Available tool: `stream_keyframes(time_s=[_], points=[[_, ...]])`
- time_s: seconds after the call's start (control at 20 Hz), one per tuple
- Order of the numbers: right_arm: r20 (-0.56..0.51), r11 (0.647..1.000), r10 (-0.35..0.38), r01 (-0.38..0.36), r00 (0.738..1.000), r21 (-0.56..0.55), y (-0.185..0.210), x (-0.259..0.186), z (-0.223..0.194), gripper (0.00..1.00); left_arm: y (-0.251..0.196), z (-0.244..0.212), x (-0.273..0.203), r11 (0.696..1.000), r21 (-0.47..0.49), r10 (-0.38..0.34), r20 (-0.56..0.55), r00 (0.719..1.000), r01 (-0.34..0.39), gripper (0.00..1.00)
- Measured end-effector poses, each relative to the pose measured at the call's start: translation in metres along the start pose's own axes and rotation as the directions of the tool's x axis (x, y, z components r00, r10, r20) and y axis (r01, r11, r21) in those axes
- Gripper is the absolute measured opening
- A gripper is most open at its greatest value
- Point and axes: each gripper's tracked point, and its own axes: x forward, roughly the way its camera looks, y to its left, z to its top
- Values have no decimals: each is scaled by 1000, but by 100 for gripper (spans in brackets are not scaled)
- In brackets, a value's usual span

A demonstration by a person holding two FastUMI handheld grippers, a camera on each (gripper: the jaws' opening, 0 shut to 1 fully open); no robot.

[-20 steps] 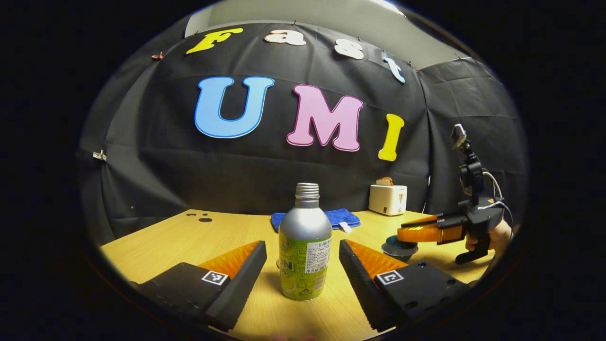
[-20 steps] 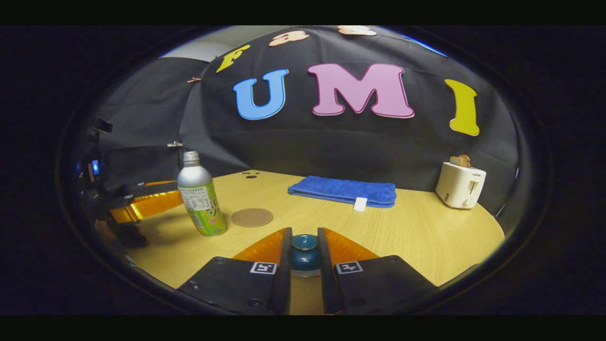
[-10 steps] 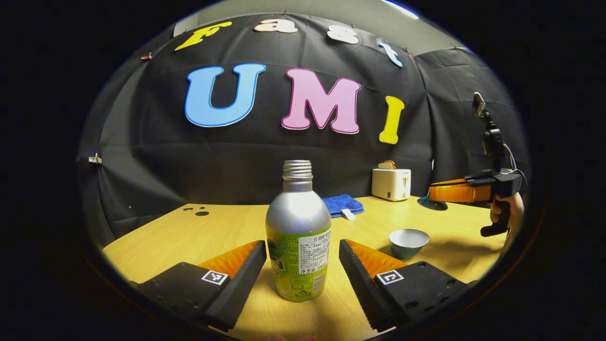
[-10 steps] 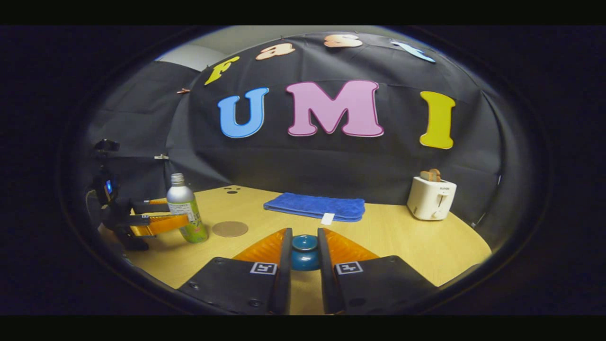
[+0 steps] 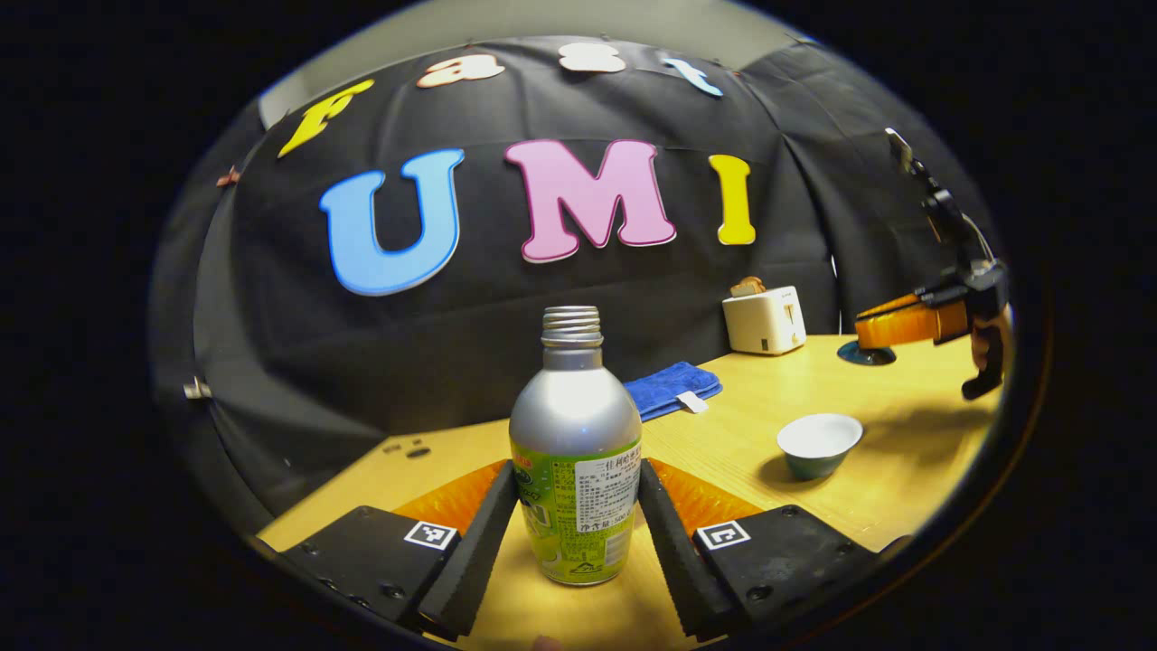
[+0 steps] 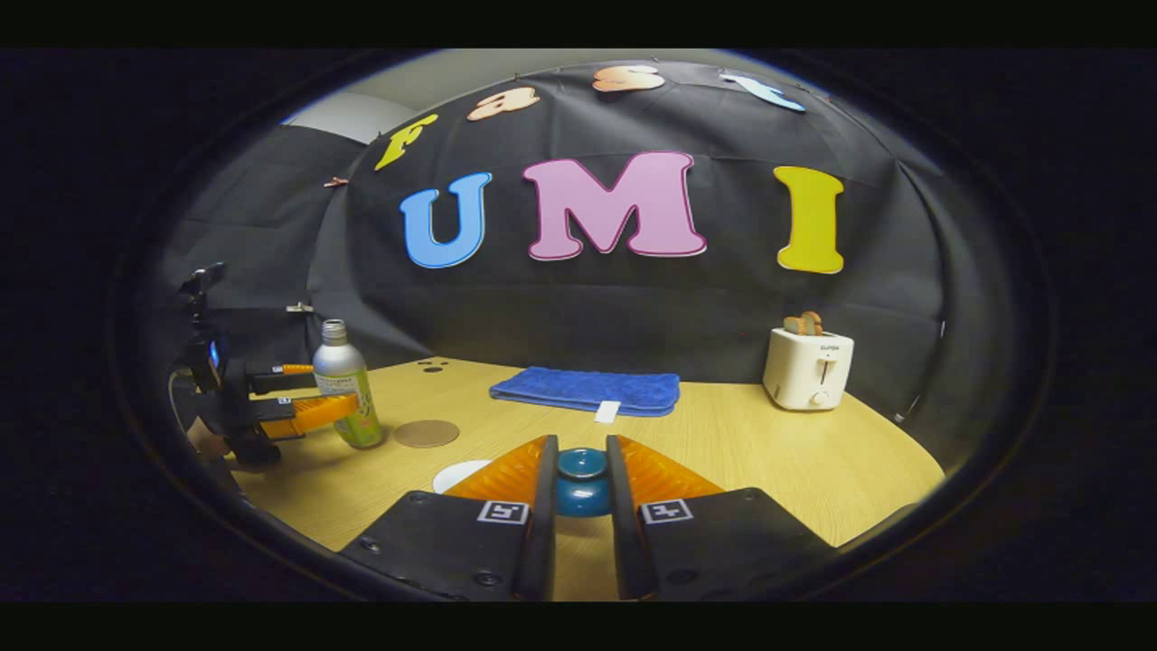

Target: Open the teacup lid with one hand, grasp the water bottle and pour water into the teacup with the other hand; after pouring, place the water bottle on the coaster and then close the teacup lid.

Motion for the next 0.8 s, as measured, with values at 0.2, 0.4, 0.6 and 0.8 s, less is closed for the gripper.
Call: stream_keyframes(time_s=[0.2,0.4,0.6,0.8], points=[[21,999,-44,45,999,-31,-15,-7,7,27,4,22,11,957,286,43,36,998,-51,81],[40,996,-76,78,996,-45,-29,-13,13,27,-13,14,23,855,519,25,-12,1000,-15,81],[52,995,-98,99,994,-23,-43,-17,16,35,-20,5,29,680,733,37,-46,998,9,81],[53,994,-109,110,993,-21,-49,-20,16,25,-39,8,32,568,822,0,-53,999,44,81]])
